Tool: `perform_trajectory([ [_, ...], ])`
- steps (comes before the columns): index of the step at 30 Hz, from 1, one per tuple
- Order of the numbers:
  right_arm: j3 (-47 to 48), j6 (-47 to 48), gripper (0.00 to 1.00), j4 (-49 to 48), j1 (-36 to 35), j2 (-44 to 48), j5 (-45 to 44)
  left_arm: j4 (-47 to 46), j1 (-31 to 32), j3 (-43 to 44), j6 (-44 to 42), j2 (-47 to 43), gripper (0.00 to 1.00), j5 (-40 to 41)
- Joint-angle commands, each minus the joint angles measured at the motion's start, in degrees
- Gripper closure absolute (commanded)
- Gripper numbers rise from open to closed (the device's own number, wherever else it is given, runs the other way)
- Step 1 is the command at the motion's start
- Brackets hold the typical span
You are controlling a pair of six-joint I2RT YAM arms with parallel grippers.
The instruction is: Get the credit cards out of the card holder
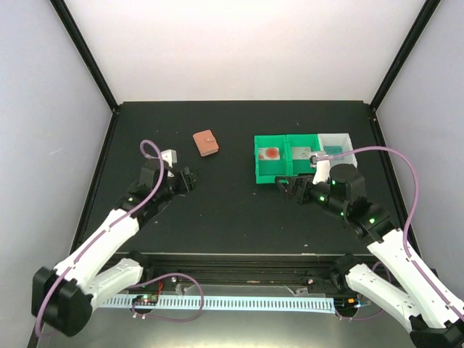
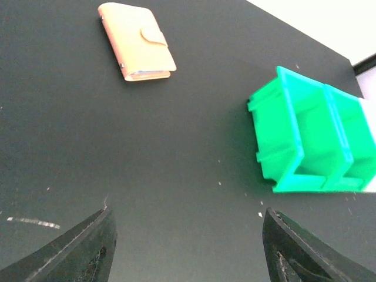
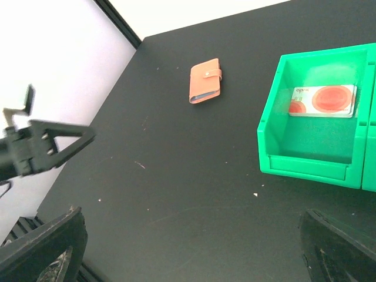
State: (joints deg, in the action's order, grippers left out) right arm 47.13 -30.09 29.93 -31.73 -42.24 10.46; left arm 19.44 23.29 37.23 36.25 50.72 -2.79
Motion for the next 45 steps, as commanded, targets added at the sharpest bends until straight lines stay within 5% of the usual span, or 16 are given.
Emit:
perform_trajectory([
  [1, 0.75, -0.44, 0.01, 0.27, 0.35, 0.95, 2.07, -12.89, -2.55, 4.98, 2.49, 10.12, 0.30, -0.12],
  [20, 0.31, -5.29, 0.05, 3.09, 0.35, 6.15, 4.88, -35.70, -16.56, 19.97, 16.35, 56.01, 0.48, -19.17],
  [29, -2.41, -7.33, 0.05, 2.51, 0.34, 8.38, 5.82, -43.42, -18.15, 21.29, 19.68, 63.76, 0.49, -22.81],
  [45, -0.62, -6.22, 0.05, 5.48, 0.35, 6.41, 3.47, -37.55, -16.95, 26.91, 21.23, 71.18, 0.61, -22.74],
])
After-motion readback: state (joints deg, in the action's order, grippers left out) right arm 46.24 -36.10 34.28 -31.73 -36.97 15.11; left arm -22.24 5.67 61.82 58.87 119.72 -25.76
